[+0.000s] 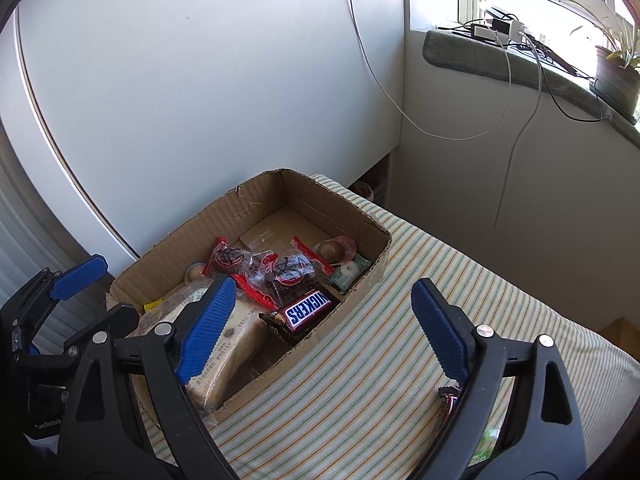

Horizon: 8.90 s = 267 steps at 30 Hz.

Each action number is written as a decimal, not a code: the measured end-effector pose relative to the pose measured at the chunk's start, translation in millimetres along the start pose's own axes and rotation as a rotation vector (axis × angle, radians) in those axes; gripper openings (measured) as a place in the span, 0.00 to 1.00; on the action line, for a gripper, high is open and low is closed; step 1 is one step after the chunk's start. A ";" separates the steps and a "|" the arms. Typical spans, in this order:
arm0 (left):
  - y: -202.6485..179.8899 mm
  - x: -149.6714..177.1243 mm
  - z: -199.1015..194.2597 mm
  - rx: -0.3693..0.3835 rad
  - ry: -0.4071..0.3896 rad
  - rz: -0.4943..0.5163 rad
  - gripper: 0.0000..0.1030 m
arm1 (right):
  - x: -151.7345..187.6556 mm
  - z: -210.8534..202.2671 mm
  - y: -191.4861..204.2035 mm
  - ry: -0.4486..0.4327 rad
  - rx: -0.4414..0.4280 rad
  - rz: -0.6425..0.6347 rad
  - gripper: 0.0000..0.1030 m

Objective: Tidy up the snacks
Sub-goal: 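Move both grippers back to the chocolate bar and pink packet, then grasp the pink packet with the right gripper while the left gripper grasps the chocolate bar, then carry the pink packet and chocolate bar over the box and open both grippers, then move both grippers back from the box to the green candies, then grasp the green ball candy with the right gripper while the left gripper grasps the green-wrapped sweet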

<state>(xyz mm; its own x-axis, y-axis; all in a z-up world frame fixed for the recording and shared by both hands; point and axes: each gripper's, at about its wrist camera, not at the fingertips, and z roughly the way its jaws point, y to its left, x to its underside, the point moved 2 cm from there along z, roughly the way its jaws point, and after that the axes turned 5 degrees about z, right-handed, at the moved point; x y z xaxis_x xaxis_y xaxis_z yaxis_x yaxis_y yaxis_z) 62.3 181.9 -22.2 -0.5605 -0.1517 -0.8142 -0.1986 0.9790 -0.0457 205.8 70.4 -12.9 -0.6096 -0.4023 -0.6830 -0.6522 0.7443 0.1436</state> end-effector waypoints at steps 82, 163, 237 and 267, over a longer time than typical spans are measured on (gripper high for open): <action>-216.2 34.2 122.3 0.378 0.307 0.227 0.38 | 110.9 -4.6 -196.3 0.255 0.169 0.221 0.19; -1.6 -3.3 11.1 0.117 -0.029 0.003 0.18 | 13.4 -0.8 3.1 0.049 -0.032 -0.027 0.19; -32.7 -8.4 1.3 0.087 -0.032 0.032 0.71 | 24.2 -50.6 -37.2 -0.074 0.034 -0.042 0.89; -188.4 43.5 45.3 0.478 0.223 0.195 0.27 | 117.8 -24.9 -164.5 0.211 0.045 0.082 0.55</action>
<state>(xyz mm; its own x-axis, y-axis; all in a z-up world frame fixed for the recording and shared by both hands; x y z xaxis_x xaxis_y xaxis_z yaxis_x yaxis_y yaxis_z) 111.7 -2.9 -75.2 -0.7168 0.0638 -0.6944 0.2830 0.9367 -0.2061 230.1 -112.6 -99.1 -0.7432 -0.4388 -0.5050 -0.5790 0.8001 0.1570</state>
